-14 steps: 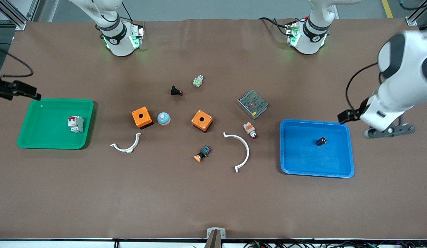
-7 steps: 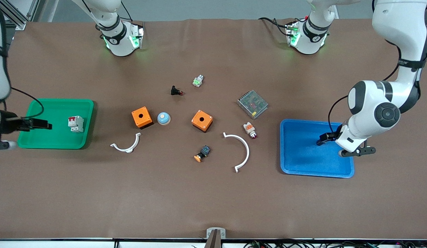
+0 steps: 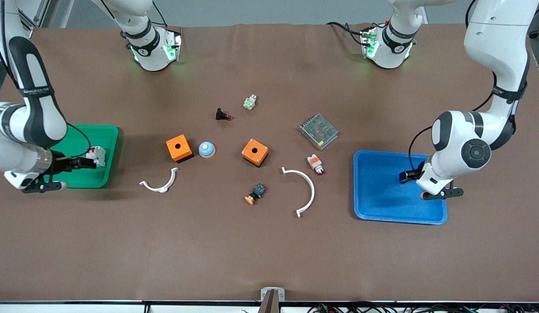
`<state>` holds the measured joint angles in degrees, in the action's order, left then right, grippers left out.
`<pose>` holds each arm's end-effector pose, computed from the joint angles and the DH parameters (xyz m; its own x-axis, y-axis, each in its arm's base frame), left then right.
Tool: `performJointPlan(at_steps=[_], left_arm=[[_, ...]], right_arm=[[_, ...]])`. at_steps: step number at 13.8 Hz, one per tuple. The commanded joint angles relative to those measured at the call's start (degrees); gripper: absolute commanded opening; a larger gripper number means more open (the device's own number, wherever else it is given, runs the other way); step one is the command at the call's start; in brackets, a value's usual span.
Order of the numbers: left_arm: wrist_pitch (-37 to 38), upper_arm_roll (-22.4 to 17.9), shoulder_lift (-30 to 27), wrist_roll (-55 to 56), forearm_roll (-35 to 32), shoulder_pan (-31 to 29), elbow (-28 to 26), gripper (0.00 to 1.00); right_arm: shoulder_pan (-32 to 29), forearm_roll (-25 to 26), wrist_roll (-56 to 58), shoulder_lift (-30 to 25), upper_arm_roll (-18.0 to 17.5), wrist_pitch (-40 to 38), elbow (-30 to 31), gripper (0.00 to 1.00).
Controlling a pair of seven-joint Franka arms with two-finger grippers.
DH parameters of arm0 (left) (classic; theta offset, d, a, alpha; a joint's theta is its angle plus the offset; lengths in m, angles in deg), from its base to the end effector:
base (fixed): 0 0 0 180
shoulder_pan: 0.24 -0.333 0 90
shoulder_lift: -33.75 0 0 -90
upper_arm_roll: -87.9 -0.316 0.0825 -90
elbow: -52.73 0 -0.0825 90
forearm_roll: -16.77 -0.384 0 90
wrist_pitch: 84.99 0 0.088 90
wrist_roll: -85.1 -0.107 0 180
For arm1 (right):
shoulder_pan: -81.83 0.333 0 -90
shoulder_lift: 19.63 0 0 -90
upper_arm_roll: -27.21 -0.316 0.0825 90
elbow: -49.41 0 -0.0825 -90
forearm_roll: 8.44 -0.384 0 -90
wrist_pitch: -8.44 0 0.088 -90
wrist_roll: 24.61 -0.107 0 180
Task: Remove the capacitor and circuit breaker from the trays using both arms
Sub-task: 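Grasp the breaker with the right gripper while the left gripper grasps the capacitor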
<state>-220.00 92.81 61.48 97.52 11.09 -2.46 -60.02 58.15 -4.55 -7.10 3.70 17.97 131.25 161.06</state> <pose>0.6051 -0.0258 0.2167 0.9907 0.1056 -0.0860 0.1022 -0.9938 -0.0429 0.5745 -0.1539 0.2571 0.9771 0.0955 -0.1902 0.0823 -0.9937 -0.0761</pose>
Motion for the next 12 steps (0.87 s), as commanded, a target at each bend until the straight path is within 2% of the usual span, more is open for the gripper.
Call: performJointPlan(at_steps=[1,4,5,7,8,10,11,12], left_arm=[[-2.10,0.63,1.70,-0.03,-0.03,-0.41,-0.19,0.72],[-2.02,0.80,2.06,-0.03,0.15,-0.41,-0.45,0.67],[-2.02,0.80,2.14,-0.03,0.15,-0.41,-0.46,0.63],[-1.93,0.80,2.32,-0.03,0.15,-0.41,-0.46,0.49],[-1.84,0.80,2.32,0.06,0.15,-0.32,-0.46,0.36],[-1.40,0.80,1.88,0.41,0.15,-0.06,-0.28,0.03],[-1.23,1.32,1.18,0.67,0.15,0.03,-0.28,0.00],[-0.88,2.55,-0.48,1.11,0.15,0.03,-0.28,0.00]], right_arm=[[-1.19,1.82,0.42,-1.53,-0.78,0.94,4.00,1.00],[-3.02,5.14,0.51,-1.53,-0.78,4.27,7.17,1.00],[-3.65,6.03,0.51,-1.36,-0.78,4.46,7.61,1.00],[-4.00,6.30,0.95,-1.36,-0.78,5.68,9.01,0.99],[-4.09,6.30,0.95,-1.36,-0.78,5.86,9.45,0.89],[-4.00,6.30,0.95,-1.27,-0.78,5.60,10.16,0.41],[-4.00,6.30,0.95,-1.27,-0.78,5.60,10.42,0.26],[-4.00,6.30,0.95,-1.27,-0.78,5.51,10.42,0.17]])
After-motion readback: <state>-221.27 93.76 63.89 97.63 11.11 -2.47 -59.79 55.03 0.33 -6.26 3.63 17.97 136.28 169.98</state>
